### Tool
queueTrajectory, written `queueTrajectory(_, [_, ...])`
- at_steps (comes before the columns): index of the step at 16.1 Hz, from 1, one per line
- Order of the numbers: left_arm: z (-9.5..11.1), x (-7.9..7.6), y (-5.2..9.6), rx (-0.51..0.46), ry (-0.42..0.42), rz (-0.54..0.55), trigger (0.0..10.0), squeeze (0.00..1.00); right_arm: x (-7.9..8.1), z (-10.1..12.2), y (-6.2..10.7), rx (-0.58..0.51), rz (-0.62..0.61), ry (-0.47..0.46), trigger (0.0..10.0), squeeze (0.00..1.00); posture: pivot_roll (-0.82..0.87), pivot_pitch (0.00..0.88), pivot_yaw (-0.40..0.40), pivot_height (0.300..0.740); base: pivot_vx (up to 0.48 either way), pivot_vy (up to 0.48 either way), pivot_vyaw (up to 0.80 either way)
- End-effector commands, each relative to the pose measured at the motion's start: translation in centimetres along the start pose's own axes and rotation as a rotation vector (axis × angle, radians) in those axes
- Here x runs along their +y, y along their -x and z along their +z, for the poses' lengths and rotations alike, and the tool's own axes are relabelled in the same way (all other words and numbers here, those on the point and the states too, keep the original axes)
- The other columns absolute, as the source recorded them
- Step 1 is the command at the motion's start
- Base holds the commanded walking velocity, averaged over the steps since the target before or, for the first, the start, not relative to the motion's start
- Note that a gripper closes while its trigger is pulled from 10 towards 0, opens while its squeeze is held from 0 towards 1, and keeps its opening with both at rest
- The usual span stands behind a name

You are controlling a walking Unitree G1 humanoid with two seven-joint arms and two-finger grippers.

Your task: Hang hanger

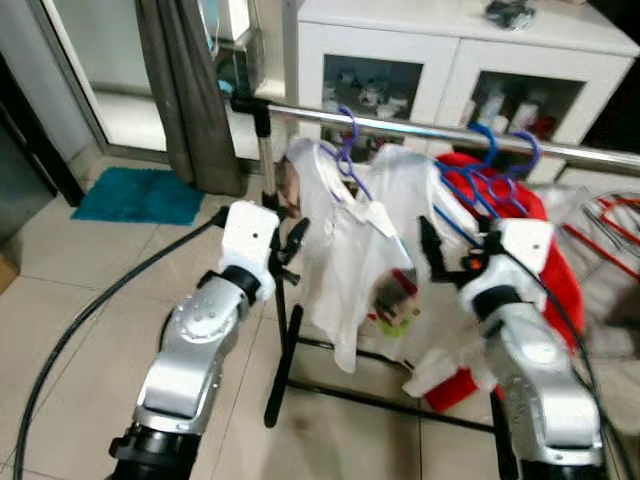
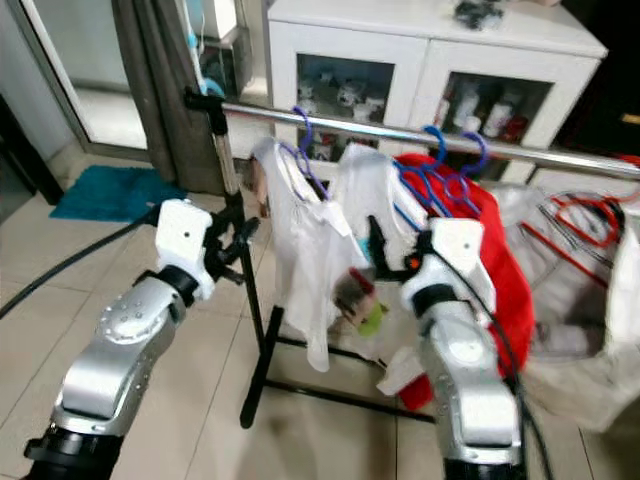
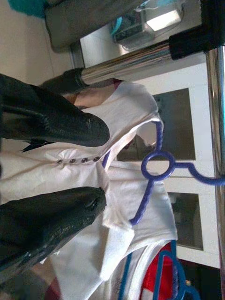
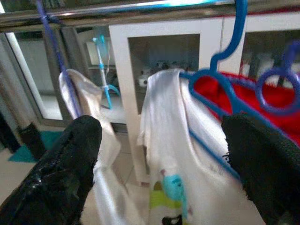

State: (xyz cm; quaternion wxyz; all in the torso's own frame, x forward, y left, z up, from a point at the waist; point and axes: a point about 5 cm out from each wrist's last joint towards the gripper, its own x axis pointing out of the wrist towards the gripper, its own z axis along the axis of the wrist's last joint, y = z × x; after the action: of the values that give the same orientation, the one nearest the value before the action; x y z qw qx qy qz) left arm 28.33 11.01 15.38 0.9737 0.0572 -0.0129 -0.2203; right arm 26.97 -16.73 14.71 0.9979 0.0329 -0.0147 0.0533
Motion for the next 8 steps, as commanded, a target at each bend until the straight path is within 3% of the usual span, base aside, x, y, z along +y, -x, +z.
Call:
queueTrajectory(1, [-0.08,0.07,0.19,0.009,-0.009,-0.002,10.0,0.0,-0.61,0.74,-0.46,-0.026,-0.003,0.001,10.0,1.0,0.0,0.0,-0.009,0.74,0.304,0.0,0.0])
queueTrajectory(4, [-0.09,0.47,-0.03,0.005,0.018,0.029,10.0,0.0,-1.23,1.63,-1.09,-0.022,0.059,0.079,10.0,1.0,0.0,0.0,-0.012,0.74,0.0,0.0,0.0])
queueTrajectory(6, [0.01,0.56,-0.12,0.006,-0.023,0.041,10.0,0.0,-1.15,1.44,-1.09,-0.015,0.061,0.088,10.0,1.0,0.01,0.0,-0.017,0.74,0.0,0.0,0.8])
queueTrajectory(8, [0.29,0.68,-0.32,-0.004,-0.03,0.058,10.0,0.0,-0.64,1.14,-1.18,-0.01,0.066,0.064,10.0,1.0,0.01,0.0,-0.014,0.74,0.0,-0.48,0.66])
